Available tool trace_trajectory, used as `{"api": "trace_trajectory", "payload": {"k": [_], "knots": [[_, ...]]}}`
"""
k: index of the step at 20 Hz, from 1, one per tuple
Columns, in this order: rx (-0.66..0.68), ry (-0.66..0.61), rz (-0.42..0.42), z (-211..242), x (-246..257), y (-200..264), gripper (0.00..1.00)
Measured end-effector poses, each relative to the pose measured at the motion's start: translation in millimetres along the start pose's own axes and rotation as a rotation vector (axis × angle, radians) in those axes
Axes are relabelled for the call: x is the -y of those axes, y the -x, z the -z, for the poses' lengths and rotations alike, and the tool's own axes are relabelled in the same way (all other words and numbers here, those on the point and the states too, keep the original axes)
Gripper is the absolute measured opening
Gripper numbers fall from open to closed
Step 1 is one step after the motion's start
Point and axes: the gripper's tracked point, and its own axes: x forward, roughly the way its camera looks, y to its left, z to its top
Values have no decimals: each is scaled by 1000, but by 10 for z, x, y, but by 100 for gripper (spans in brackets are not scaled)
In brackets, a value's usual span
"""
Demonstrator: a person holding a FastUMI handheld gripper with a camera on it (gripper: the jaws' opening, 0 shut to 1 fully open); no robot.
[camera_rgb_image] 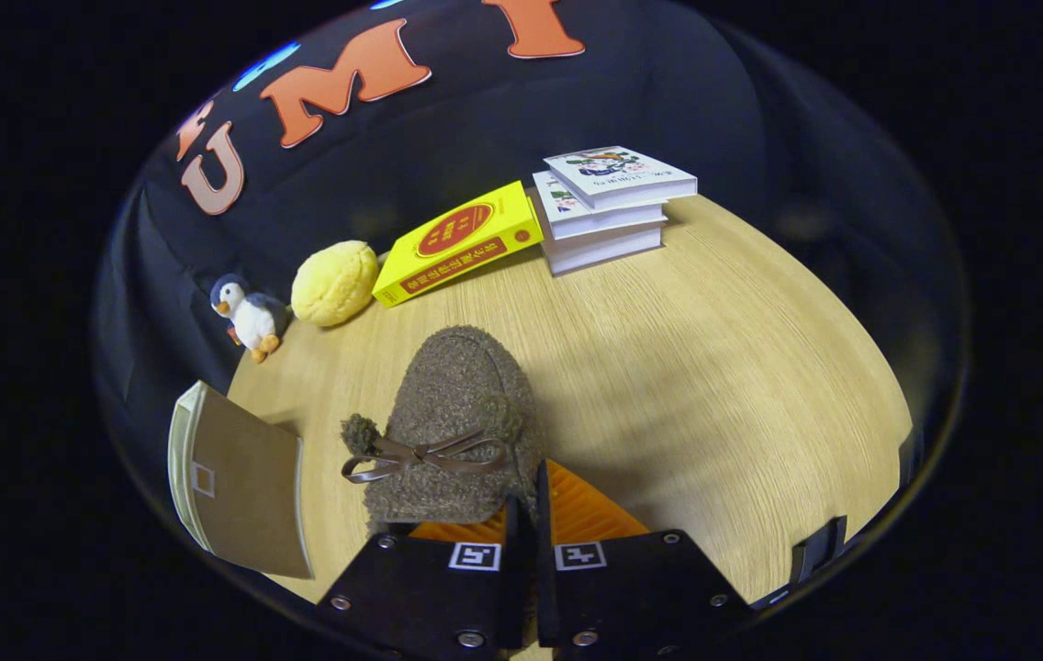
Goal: Open the storage box then place both shoes into the box .Put the left shoe in first, then the right shoe, with the right side of both shoes facing outward in a uniform manner.
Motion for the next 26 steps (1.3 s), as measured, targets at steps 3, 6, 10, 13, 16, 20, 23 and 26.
{"api": "trace_trajectory", "payload": {"k": [3,6,10,13,16,20,23,26], "knots": [[41,10,-35,-76,-368,255,7],[63,26,-67,-150,-728,449,7],[74,78,-94,-179,-1187,640,7],[71,107,-122,-154,-1541,772,7],[57,140,-146,-96,-1898,849,7],[32,181,-194,41,-2408,907,7],[14,192,-208,158,-2747,899,7],[-8,207,-251,272,-3120,910,7]]}}
